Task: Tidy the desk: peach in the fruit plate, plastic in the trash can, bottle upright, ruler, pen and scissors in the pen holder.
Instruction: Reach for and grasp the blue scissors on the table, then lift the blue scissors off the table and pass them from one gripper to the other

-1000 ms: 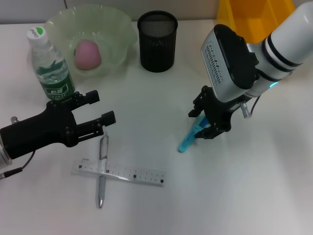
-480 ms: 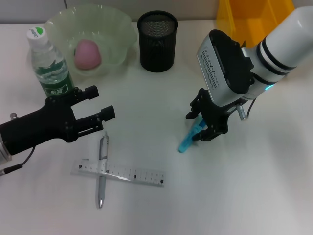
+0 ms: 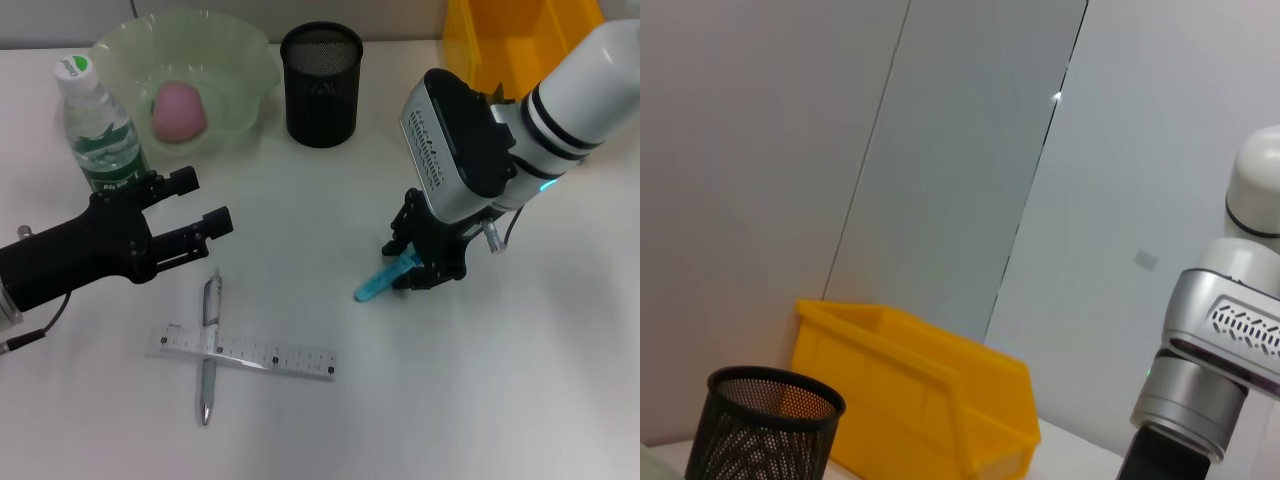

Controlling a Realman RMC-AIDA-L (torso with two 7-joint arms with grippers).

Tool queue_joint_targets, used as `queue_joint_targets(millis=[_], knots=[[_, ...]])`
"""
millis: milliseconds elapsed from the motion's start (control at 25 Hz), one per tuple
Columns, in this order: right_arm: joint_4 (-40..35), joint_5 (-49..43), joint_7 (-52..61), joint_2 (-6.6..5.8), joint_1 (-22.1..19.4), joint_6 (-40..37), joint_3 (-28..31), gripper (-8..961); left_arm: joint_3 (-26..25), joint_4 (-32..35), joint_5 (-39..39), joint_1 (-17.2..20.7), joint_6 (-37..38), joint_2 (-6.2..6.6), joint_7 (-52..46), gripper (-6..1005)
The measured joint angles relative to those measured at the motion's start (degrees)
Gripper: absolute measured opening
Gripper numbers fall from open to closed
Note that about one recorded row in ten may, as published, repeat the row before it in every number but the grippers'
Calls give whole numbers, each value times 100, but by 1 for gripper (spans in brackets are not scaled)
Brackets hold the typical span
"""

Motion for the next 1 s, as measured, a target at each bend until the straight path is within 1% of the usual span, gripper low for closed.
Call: queue_joint_targets(millis=[80,280,840,1000], knots=[[9,-15,0,-3,1,4,0,470,-4,5,-24,0,0,0,0,808],[12,-29,0,-5,5,7,0,398,-4,16,-78,1,10,0,-1,808],[3,-55,0,-26,-10,8,9,262,-3,21,-173,0,16,0,-1,809],[-111,-20,4,-29,-35,-89,69,225,-3,11,-194,14,16,0,-1,809]])
